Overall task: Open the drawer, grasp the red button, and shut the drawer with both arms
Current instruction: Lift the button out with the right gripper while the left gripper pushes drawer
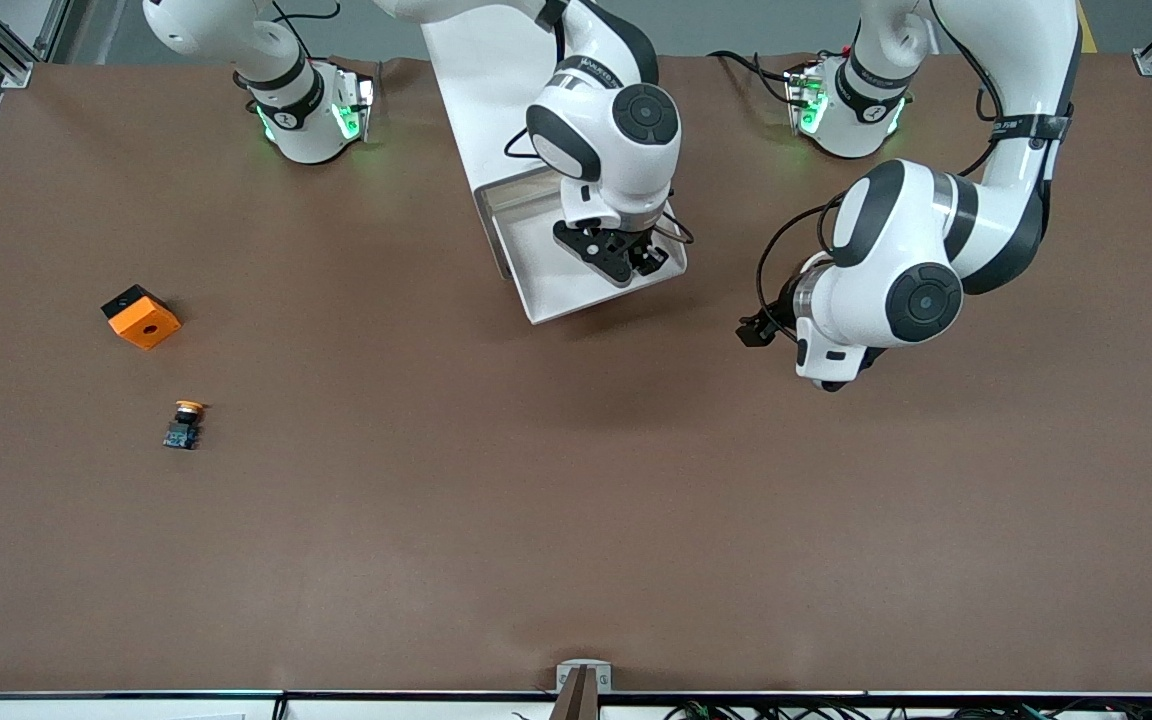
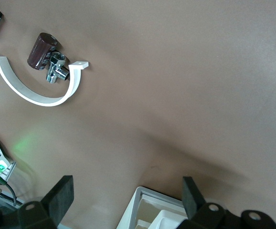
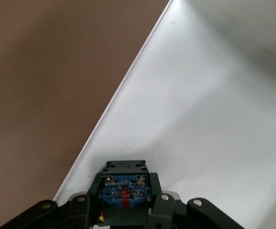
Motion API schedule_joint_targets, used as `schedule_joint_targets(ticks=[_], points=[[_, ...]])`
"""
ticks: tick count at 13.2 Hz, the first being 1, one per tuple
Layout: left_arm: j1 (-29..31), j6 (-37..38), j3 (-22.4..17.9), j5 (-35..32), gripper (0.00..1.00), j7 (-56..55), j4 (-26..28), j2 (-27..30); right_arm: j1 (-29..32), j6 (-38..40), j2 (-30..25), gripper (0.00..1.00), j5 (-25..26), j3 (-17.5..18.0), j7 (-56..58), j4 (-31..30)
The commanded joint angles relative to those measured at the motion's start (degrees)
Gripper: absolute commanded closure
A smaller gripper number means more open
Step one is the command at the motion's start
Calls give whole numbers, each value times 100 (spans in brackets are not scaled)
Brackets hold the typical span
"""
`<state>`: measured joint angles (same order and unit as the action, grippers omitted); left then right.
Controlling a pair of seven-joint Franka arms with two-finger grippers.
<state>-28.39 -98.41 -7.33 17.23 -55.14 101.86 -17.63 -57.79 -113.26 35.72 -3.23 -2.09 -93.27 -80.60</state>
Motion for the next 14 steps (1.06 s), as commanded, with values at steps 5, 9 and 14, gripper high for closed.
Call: schedule_joint_targets(ticks=[5,9,14], points=[[-386,-643,12,-97,0,-434,115,-91,320,854,-21,100,-388,-37,291,727],[-728,-1345,21,-97,0,-489,115,-477,1013,1832,-397,100,-653,-55,1622,1230],[-1519,-2138,21,-106,0,-515,132,-882,2173,2256,-768,100,-644,-81,3786,951]])
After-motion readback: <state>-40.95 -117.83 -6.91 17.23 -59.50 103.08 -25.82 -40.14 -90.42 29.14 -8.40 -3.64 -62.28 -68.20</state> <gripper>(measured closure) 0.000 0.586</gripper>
